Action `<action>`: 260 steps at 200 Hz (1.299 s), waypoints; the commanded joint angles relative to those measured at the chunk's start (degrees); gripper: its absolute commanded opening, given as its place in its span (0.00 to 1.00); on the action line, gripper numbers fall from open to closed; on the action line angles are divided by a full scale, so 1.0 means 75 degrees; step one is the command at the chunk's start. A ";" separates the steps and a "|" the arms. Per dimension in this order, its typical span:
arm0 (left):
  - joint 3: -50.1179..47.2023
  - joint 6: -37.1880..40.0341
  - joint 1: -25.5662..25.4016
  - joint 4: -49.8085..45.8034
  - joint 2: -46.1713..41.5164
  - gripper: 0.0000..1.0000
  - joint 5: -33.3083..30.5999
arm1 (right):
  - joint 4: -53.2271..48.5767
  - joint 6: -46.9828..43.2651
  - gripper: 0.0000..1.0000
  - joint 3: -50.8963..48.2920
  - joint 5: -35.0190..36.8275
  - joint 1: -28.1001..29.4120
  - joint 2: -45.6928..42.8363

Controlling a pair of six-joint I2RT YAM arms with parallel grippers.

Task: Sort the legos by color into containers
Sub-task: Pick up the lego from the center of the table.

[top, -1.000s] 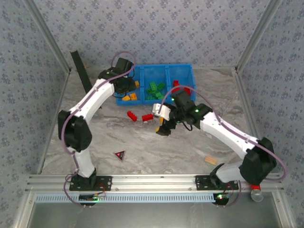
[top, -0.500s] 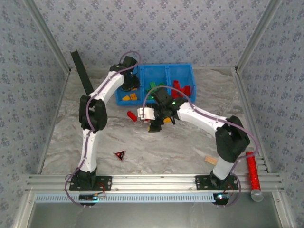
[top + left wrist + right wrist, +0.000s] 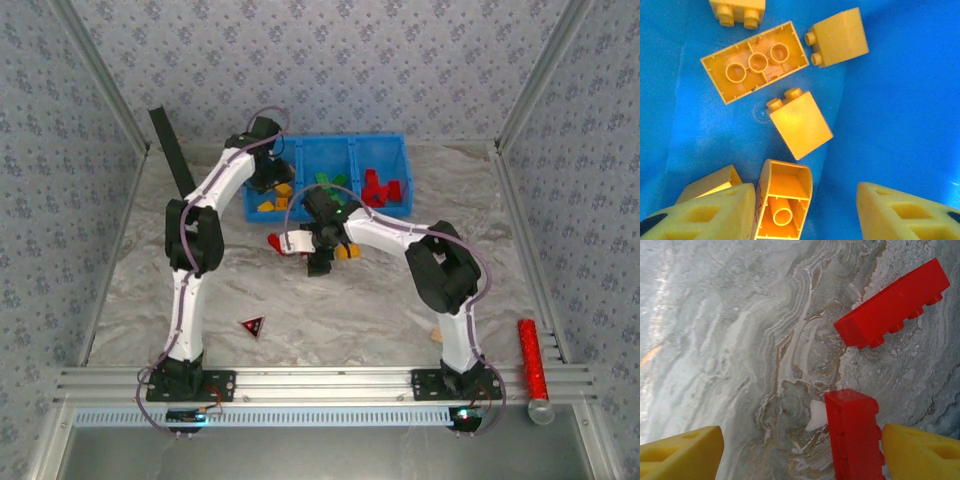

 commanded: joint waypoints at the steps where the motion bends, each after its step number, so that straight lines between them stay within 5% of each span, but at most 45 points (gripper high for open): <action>1: -0.0117 0.0133 0.0099 0.0100 -0.0998 0.56 0.0297 | -0.0444 -0.0264 0.83 0.0459 0.0134 -0.0119 0.0335; 63: -0.1461 0.0241 0.0219 0.0506 -0.2629 0.57 0.0393 | -0.0740 -0.0252 0.73 0.0607 0.0296 -0.0230 0.0838; 116: -0.2851 0.0696 0.0229 0.0477 -0.4284 0.58 -0.0136 | -0.1049 -0.0218 0.36 0.0720 0.0433 -0.0149 0.1069; 155: -0.3848 0.0827 0.0221 0.0341 -0.5325 0.58 -0.0412 | -0.1109 0.0060 0.22 0.0570 0.0678 -0.0088 0.0965; 211: -0.5652 0.2298 -0.0418 0.0254 -0.6830 0.59 -0.0582 | -0.1013 0.1403 0.15 -0.0606 0.0357 -0.0918 -0.1407; 260: -0.6901 0.4271 -0.1978 0.1551 -0.7590 0.65 -0.0404 | -0.0845 0.2521 0.14 -0.1113 0.0338 -0.2370 -0.3097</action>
